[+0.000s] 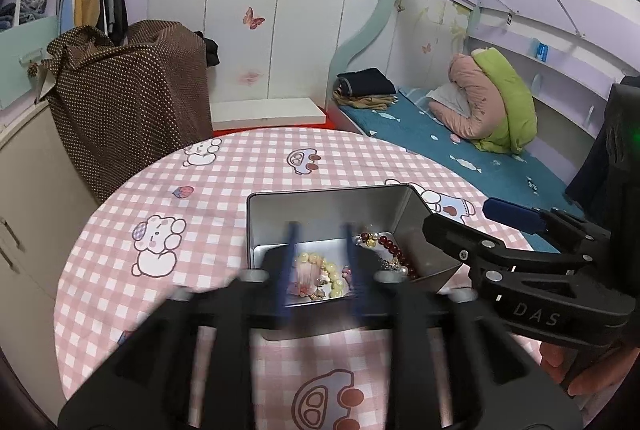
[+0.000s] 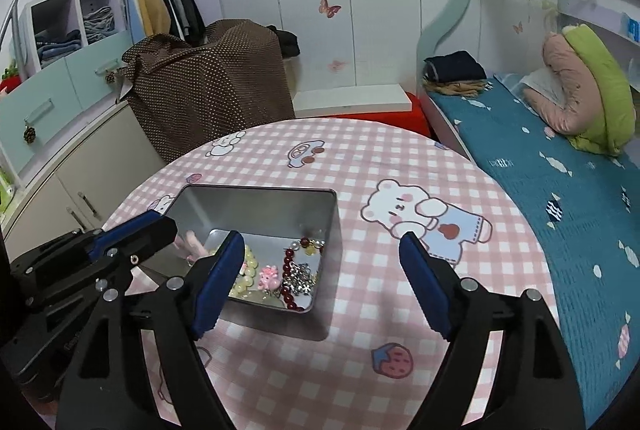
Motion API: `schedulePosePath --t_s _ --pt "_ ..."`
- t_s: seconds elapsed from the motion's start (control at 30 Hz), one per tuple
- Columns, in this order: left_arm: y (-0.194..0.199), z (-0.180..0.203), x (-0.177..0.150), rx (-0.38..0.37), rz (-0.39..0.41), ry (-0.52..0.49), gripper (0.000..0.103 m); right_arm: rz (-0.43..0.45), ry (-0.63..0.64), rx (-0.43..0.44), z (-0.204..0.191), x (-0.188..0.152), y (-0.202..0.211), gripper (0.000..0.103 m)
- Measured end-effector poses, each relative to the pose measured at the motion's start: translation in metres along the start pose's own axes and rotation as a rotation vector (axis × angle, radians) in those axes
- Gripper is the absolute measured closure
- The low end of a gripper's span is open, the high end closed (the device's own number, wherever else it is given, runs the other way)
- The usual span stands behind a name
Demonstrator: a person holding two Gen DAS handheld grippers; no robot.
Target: Organize jewelry
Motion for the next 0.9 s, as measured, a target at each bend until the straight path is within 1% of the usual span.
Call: schedulePosePath --t_s 0.1,0.13,0.23,0.3,0.4,0.47,0.67,0.73,0.8,0.9 --pt "0.001 -0.001 0.000 -0.003 0.001 0.009 0.061 0.005 -0.006 -0.004 0.003 0.001 0.003 0.025" --pt "0.002 -0.002 0.001 0.005 0.004 0.009 0.056 0.008 -0.006 -0.005 0.004 0.001 0.004 0.025" --pt "0.006 -0.001 0.002 0.008 0.011 0.006 0.056 0.018 -0.008 -0.006 0.005 0.002 0.008 0.025" --pt "0.009 0.000 0.003 0.011 0.017 0.001 0.052 0.025 -0.007 -0.007 0.004 0.003 0.012 0.025" --pt "0.015 -0.001 0.005 0.028 0.031 -0.001 0.044 0.042 -0.002 -0.010 0.005 0.004 0.018 0.025" --pt "0.020 -0.002 0.007 0.044 0.042 0.003 0.034 0.054 -0.002 -0.013 0.005 0.005 0.023 0.025" --pt "0.041 -0.003 0.013 0.098 0.096 -0.026 0.019 0.108 0.006 -0.007 0.000 0.010 0.046 0.025" --pt "0.049 -0.002 0.016 0.105 0.113 -0.029 0.016 0.121 0.002 -0.005 -0.001 0.012 0.054 0.024" --pt "0.056 -0.003 0.018 0.111 0.128 -0.031 0.014 0.138 -0.005 -0.009 -0.001 0.014 0.062 0.019" --pt "0.068 -0.001 0.021 0.117 0.148 -0.036 0.012 0.161 0.001 -0.012 0.000 0.016 0.072 0.016"
Point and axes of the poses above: each gripper's, at about its wrist camera, not at the fingertips, and y roughly against the way its jaws point, z to its right, x to its top, the point moved 7 cm from there along -y, roughly the way its jaws point, and after that the axes turned 5 degrees about z, right-handed, at the moved point
